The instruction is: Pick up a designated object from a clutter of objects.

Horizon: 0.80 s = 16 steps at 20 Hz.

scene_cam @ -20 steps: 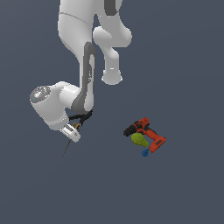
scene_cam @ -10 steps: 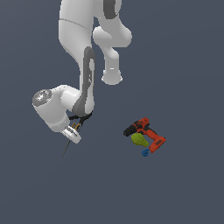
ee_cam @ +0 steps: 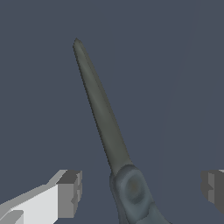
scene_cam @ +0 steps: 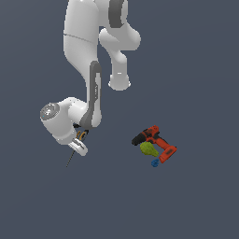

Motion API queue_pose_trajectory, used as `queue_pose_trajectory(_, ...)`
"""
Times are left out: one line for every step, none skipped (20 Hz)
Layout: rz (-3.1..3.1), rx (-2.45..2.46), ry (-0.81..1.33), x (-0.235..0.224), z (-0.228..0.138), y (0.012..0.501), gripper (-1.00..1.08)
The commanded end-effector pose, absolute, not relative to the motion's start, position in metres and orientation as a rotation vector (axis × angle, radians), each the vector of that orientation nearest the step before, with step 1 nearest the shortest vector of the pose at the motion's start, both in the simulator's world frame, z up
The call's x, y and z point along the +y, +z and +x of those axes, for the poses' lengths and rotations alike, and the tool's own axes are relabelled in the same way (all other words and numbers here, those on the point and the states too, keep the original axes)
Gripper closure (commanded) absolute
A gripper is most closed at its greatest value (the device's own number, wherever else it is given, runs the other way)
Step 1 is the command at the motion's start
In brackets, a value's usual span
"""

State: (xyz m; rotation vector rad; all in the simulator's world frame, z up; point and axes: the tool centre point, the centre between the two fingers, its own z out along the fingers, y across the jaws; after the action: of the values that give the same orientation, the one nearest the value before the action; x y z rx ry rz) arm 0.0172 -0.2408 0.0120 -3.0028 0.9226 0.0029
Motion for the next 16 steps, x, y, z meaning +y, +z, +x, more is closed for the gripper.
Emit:
queue_pose_trajectory(-3.003,0.923,0.001,-0.2411,0.0179,0.0109,1.08)
queue_pose_trajectory(-3.003,0.923,0.001,-0.2411,0.0179,0.0109,1.08)
queue_pose_trajectory(-3.003,0.923,0.001,-0.2411,0.0179,0.0109,1.08)
queue_pose_trajectory(-3.003,0.923,0.001,-0.2411,0.0179,0.0109,1.08)
queue_pose_trajectory(-3.003,0.923,0.001,-0.2411,0.0179,0.0109,1.08)
queue_pose_trajectory(-3.003,0.923,0.001,-0.2411,0.0179,0.0109,1.08)
queue_pose_trajectory(-3.003,0.923,0.001,-0.2411,0.0179,0.0109,1.08)
queue_pose_trajectory(-3.003,0.923,0.001,-0.2411,0.0179,0.0109,1.08)
queue_pose_trajectory(-3.003,0.923,0.001,-0.2411,0.0179,0.0109,1.08)
queue_pose_trajectory(-3.003,0.923,0.001,-0.2411,0.0179,0.0109,1.08)
queue_pose_trajectory(-3.003,0.923,-0.001,-0.2413,0.0180,0.0114,1.08)
queue_pose_trajectory(-3.003,0.923,-0.001,-0.2412,0.0181,0.0117,1.08)
queue_pose_trajectory(-3.003,0.923,-0.001,-0.2412,0.0184,0.0127,1.08)
queue_pose_trajectory(-3.003,0.923,-0.001,-0.2410,0.0188,0.0144,1.08)
queue_pose_trajectory(-3.003,0.923,-0.001,-0.2409,0.0194,0.0168,1.08)
queue_pose_trajectory(-3.003,0.923,-0.001,-0.2406,0.0202,0.0198,1.08)
